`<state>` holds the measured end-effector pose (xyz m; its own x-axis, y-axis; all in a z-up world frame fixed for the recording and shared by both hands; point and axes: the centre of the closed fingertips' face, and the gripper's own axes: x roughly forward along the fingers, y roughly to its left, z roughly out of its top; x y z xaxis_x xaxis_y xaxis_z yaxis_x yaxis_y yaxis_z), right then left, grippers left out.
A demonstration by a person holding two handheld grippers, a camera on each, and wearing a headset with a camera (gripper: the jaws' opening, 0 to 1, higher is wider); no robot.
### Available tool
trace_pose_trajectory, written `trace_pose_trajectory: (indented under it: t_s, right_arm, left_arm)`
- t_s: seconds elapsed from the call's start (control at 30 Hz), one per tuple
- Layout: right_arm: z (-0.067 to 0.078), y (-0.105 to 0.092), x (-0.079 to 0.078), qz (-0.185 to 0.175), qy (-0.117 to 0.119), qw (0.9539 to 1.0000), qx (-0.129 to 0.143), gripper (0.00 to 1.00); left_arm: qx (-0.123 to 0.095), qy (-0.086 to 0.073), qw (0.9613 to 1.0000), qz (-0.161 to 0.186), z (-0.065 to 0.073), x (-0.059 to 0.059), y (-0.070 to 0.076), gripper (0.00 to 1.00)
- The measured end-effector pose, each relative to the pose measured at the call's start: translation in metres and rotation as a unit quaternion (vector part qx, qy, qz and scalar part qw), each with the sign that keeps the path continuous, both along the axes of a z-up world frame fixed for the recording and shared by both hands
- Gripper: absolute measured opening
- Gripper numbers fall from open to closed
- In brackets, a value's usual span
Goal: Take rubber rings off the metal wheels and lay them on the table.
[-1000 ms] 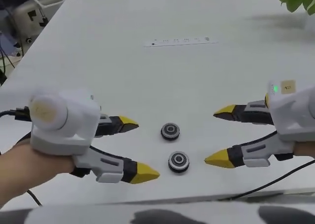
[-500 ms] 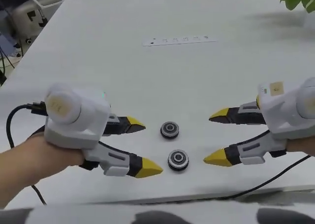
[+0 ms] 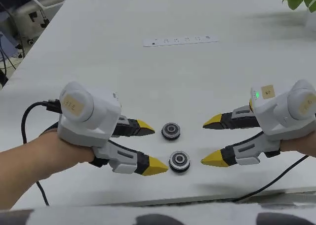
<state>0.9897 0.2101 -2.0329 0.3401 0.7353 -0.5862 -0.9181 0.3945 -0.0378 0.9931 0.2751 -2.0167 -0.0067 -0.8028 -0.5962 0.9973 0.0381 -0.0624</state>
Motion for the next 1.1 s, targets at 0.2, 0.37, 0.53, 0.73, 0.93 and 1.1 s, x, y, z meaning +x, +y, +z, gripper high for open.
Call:
trace_pose_trajectory:
  t_s: [0.2, 0.37, 0.53, 0.73, 0.93, 1.1]
  right_arm:
    - [-0.004, 0.004, -0.002, 0.011, 0.004, 0.9999, -0.002, 0.44]
    - [-0.004, 0.006, -0.002, 0.009, 0.006, 0.9999, 0.003, 0.45]
    - [-0.005, 0.008, -0.003, 0.01, 0.009, 0.9999, 0.006, 0.45]
    - [-0.006, 0.009, -0.004, 0.011, 0.012, 0.9999, 0.006, 0.45]
    - [-0.008, 0.007, -0.005, 0.01, 0.015, 0.9998, 0.004, 0.45]
    - [-0.011, 0.005, -0.006, 0.01, 0.018, 0.9998, 0.005, 0.45]
  left_arm:
    - [0.009, 0.006, 0.9998, -0.014, -0.006, -0.005, -0.005, 0.43]
    - [0.016, 0.009, 0.9996, -0.022, -0.011, -0.006, -0.011, 0.41]
    - [0.02, 0.011, 0.9992, -0.032, -0.014, -0.008, -0.018, 0.39]
    - [0.023, 0.025, 0.9988, -0.035, -0.02, -0.01, -0.024, 0.35]
    - [0.034, 0.031, 0.9981, -0.04, -0.028, -0.011, -0.028, 0.31]
    - [0.044, 0.034, 0.9975, -0.043, -0.037, -0.011, -0.03, 0.29]
